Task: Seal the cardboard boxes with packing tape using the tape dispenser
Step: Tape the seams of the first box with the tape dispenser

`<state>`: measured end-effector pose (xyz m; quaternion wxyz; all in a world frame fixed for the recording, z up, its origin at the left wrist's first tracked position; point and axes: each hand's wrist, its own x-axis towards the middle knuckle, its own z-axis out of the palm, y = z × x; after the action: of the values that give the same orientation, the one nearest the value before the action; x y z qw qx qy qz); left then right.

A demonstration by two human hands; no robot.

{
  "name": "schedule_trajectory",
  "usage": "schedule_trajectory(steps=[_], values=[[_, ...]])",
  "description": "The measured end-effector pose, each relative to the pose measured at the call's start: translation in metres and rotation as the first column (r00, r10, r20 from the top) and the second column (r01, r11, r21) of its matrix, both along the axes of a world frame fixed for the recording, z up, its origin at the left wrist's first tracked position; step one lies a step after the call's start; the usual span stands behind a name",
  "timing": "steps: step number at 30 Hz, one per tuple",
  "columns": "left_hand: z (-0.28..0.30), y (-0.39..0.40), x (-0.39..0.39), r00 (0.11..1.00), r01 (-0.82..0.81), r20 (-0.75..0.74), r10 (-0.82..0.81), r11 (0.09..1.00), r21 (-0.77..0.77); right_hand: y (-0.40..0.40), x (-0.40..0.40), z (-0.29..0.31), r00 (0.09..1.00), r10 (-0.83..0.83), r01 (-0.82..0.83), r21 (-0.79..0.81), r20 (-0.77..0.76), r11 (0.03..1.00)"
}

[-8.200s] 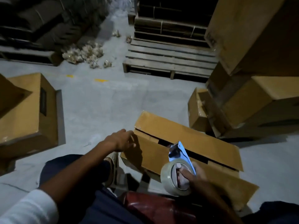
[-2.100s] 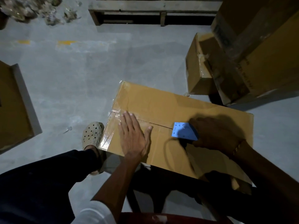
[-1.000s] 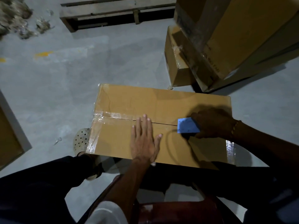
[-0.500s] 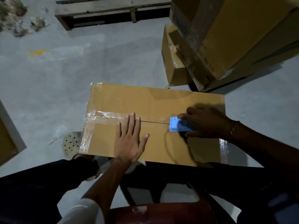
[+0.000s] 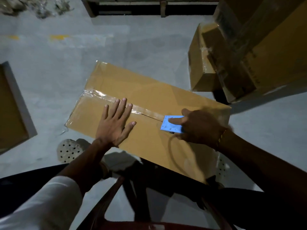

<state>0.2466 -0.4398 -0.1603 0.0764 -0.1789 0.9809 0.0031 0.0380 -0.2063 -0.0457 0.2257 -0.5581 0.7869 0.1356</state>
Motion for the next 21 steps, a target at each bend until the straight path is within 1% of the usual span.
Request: schedule_trajectory(steps=[4, 7, 10, 12, 15, 17, 18, 19, 21], values=[[0.001, 0.001, 0.0, 1.0, 0.001, -0.007, -0.001, 1.0, 0.0, 0.009, -0.005, 0.004, 1.0, -0.009, 0.009, 0.031, 0.013, 0.999], [0.0, 0.0, 0.0, 1.0, 0.009, -0.03, -0.009, 1.0, 0.0, 0.02, -0.01, 0.005, 0.999, 0.023, -0.025, 0.064, 0.03, 0.998], [-0.001, 0.002, -0.002, 0.999, 0.005, -0.045, -0.004, 1.0, 0.027, 0.06, -0.034, 0.019, 0.998, 0.044, -0.053, 0.191, 0.049, 0.98], [0.001, 0.002, -0.003, 0.998, 0.006, -0.055, -0.003, 0.999, 0.049, 0.101, -0.046, 0.03, 0.999, 0.001, -0.01, 0.269, 0.034, 0.963], [0.005, 0.01, -0.002, 0.998, -0.025, -0.063, 0.03, 0.997, 0.076, 0.142, -0.04, 0.033, 0.996, -0.058, 0.071, 0.226, -0.064, 0.972], [0.006, 0.03, -0.006, 0.992, -0.102, -0.059, 0.11, 0.987, 0.126, 0.147, -0.038, 0.024, 0.995, -0.086, 0.094, 0.194, -0.049, 0.976], [0.007, 0.047, -0.011, 0.992, -0.107, -0.048, 0.116, 0.983, 0.151, 0.146, -0.038, 0.022, 0.995, -0.092, 0.098, 0.181, -0.04, 0.979], [0.007, 0.069, -0.017, 0.996, -0.071, -0.038, 0.079, 0.983, 0.17, 0.145, -0.038, 0.022, 0.995, -0.096, 0.1, 0.172, -0.037, 0.98], [0.005, 0.117, -0.035, 0.997, 0.073, -0.016, -0.072, 0.975, 0.208, 0.146, -0.039, 0.022, 0.993, -0.111, 0.115, 0.153, -0.037, 0.981]])
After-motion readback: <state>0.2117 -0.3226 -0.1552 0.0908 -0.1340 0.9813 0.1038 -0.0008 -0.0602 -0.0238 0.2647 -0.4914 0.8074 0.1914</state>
